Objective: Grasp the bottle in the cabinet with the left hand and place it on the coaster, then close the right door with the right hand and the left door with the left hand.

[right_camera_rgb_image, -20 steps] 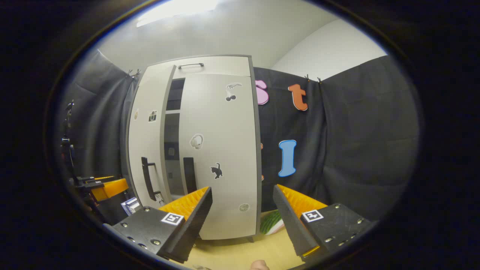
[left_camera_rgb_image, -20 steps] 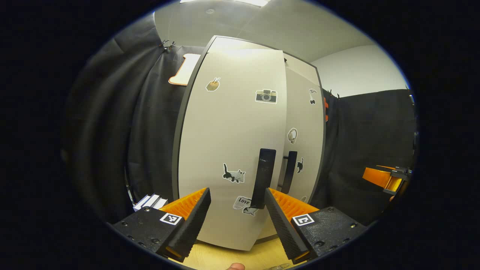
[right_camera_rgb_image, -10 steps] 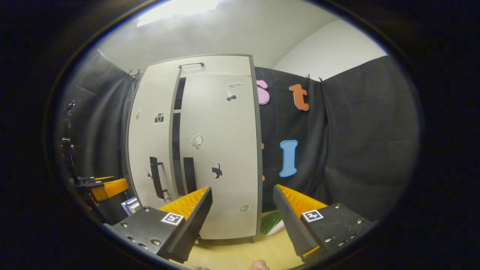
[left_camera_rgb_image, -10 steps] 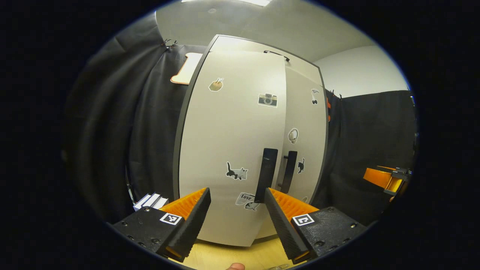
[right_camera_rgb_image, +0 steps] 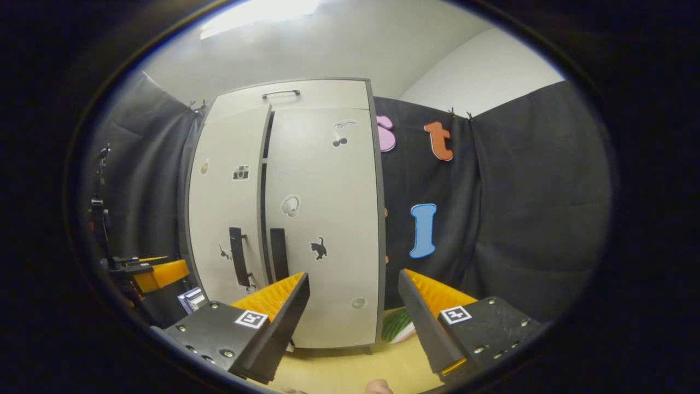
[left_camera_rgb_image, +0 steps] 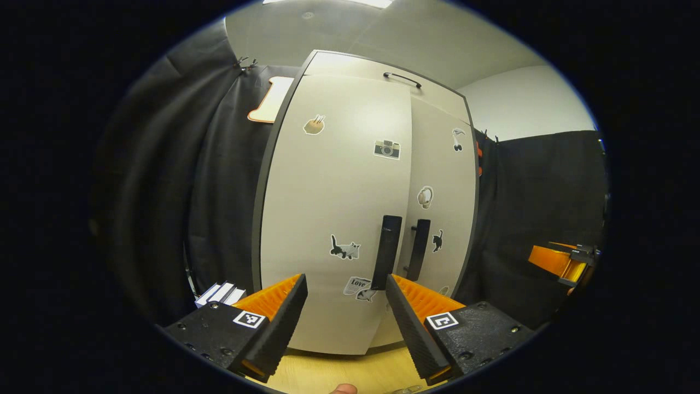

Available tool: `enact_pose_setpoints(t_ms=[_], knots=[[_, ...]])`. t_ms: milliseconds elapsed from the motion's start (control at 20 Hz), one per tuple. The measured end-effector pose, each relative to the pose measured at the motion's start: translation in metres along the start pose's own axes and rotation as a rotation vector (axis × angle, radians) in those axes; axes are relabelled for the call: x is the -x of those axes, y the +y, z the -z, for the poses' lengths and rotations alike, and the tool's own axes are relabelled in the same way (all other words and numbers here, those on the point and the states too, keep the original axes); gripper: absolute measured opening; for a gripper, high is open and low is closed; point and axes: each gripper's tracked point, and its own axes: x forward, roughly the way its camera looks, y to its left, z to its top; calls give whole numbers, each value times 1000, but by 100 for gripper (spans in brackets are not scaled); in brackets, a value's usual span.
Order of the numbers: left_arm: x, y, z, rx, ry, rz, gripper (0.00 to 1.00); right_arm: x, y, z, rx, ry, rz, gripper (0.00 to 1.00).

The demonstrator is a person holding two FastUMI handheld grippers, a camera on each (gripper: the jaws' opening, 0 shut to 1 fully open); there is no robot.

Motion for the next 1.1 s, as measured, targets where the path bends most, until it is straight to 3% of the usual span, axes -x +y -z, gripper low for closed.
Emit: enact_pose_setpoints(t_ms=[1100], knots=[[-4, -20, -6, -7, -7, 15, 92, -2, -12, -5, 7, -4, 6, 99]])
